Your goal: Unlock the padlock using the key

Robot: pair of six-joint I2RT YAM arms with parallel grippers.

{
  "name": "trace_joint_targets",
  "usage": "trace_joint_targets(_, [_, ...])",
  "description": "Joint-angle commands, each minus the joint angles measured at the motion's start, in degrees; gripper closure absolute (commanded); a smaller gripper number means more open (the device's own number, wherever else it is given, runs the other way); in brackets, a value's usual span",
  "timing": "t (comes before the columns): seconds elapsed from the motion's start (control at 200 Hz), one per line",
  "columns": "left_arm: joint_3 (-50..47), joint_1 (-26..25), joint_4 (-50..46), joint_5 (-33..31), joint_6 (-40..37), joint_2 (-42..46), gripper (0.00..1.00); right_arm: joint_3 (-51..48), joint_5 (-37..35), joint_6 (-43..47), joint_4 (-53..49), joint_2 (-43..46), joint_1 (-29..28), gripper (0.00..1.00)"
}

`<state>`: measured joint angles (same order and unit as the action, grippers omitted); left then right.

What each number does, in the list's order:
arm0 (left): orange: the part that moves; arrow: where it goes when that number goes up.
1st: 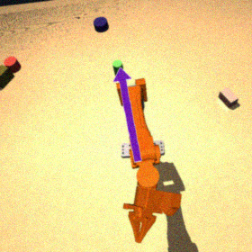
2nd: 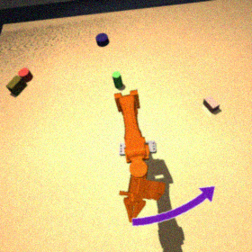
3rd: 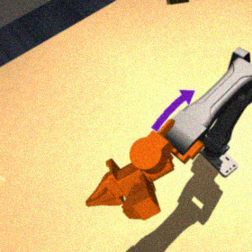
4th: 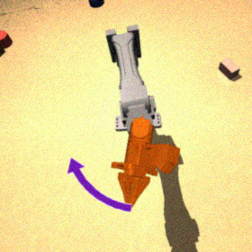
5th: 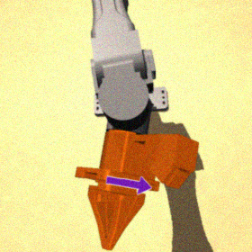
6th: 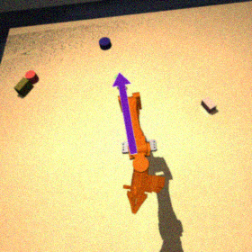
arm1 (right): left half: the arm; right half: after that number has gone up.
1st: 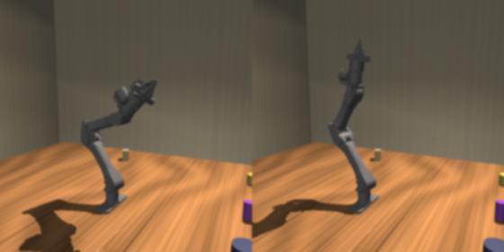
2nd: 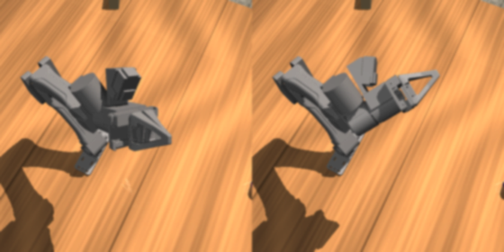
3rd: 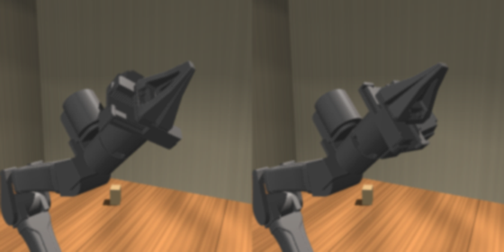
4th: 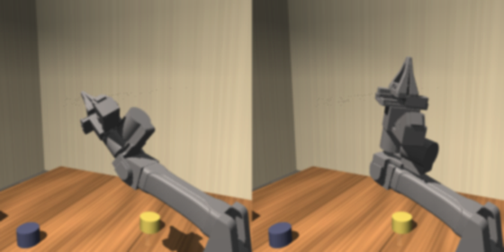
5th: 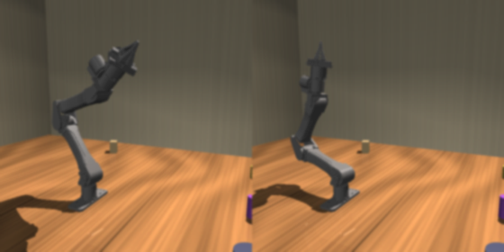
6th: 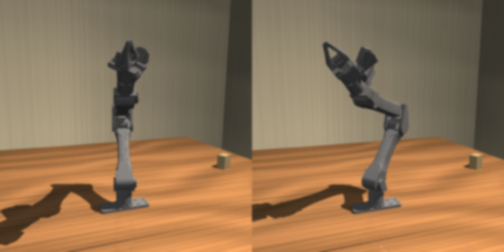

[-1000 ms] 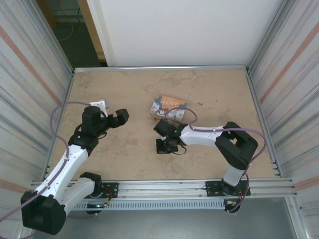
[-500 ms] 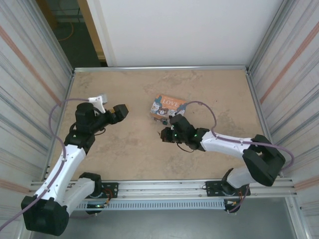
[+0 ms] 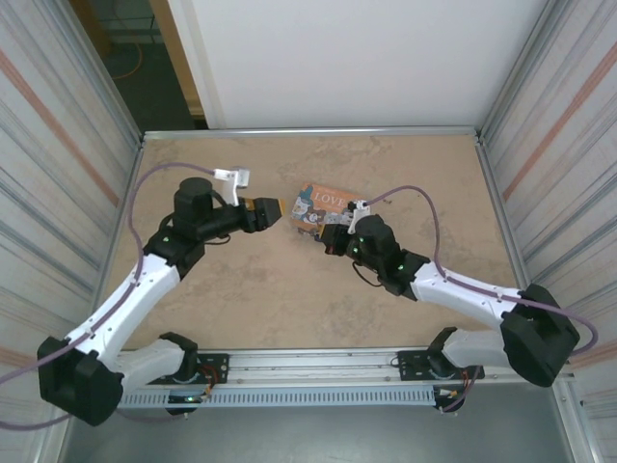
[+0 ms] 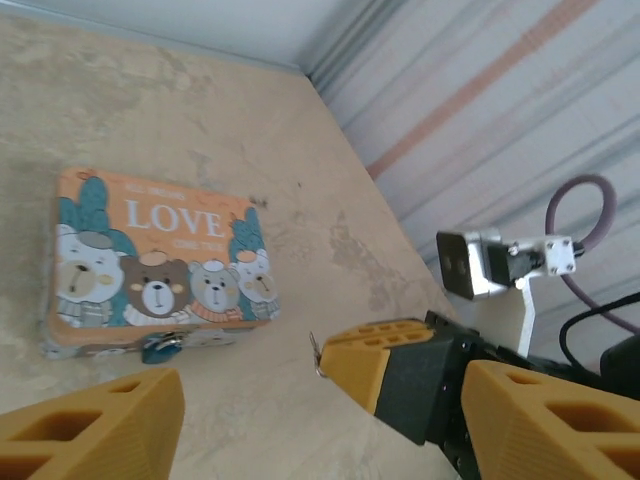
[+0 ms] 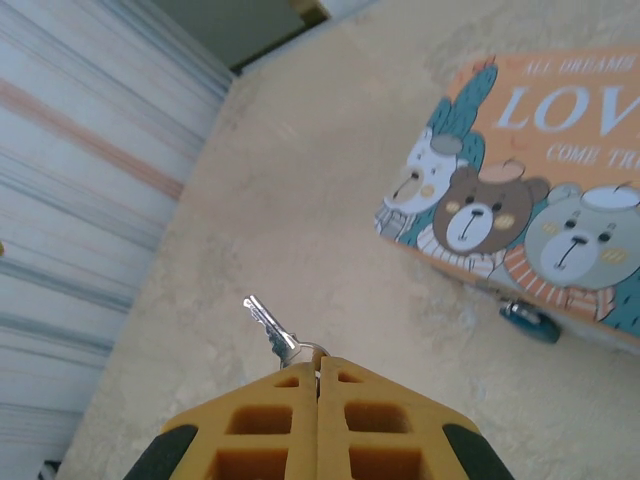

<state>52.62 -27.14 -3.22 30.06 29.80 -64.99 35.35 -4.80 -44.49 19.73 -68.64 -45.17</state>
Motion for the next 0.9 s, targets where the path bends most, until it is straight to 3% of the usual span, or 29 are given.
trace_joint_targets(0.0, [2.7, -2.1, 3.0, 1.5, -0.5, -2.1, 0.32, -1.2, -1.9, 2.9, 5.1, 2.0, 0.3, 1.00])
trace_joint_targets(0.246, [5.1, -5.6, 4.6, 1.2, 0.4, -8.1, 0.40, -2.5, -1.0, 3.1, 7.3, 3.3, 0.1, 1.00])
trace_joint_targets(0.737, [6.8, -7.6, 9.1, 1.7, 5.0, -15.8, 0.50, -2.5, -0.6, 2.8, 9.1, 3.5, -1.1, 1.00])
trace_joint_targets(0.892, [7.4, -7.9, 9.8, 2.2, 5.6, -17.3, 0.58, -2.3, -0.4, 2.6, 9.3, 3.3, -1.3, 1.00])
